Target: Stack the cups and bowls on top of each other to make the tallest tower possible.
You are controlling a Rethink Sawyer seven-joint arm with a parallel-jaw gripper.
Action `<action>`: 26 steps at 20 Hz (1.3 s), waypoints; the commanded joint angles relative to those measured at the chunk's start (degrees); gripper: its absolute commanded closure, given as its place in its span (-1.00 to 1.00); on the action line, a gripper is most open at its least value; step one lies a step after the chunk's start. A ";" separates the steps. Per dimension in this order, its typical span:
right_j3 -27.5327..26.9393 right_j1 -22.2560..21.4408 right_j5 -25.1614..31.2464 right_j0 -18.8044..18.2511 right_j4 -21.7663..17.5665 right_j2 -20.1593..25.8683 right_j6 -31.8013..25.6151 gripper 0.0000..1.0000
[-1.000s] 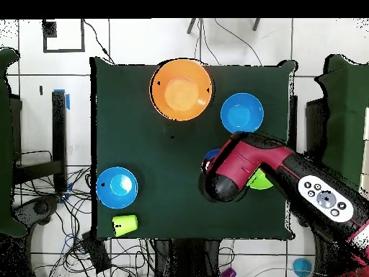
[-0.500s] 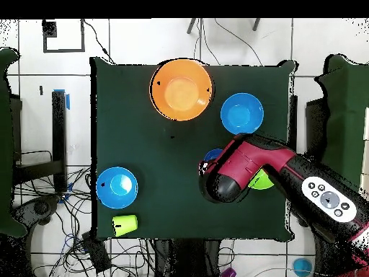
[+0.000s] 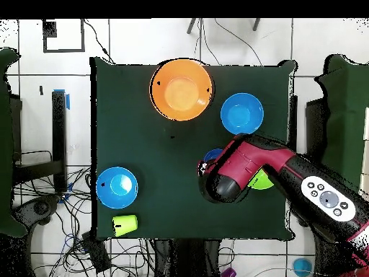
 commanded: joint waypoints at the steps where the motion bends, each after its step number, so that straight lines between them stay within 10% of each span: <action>1: 1.78 3.79 -1.53 1.14 -0.35 -8.39 13.83 -1.00; 26: 2.58 5.56 -0.19 2.32 2.49 -6.85 12.80 -1.00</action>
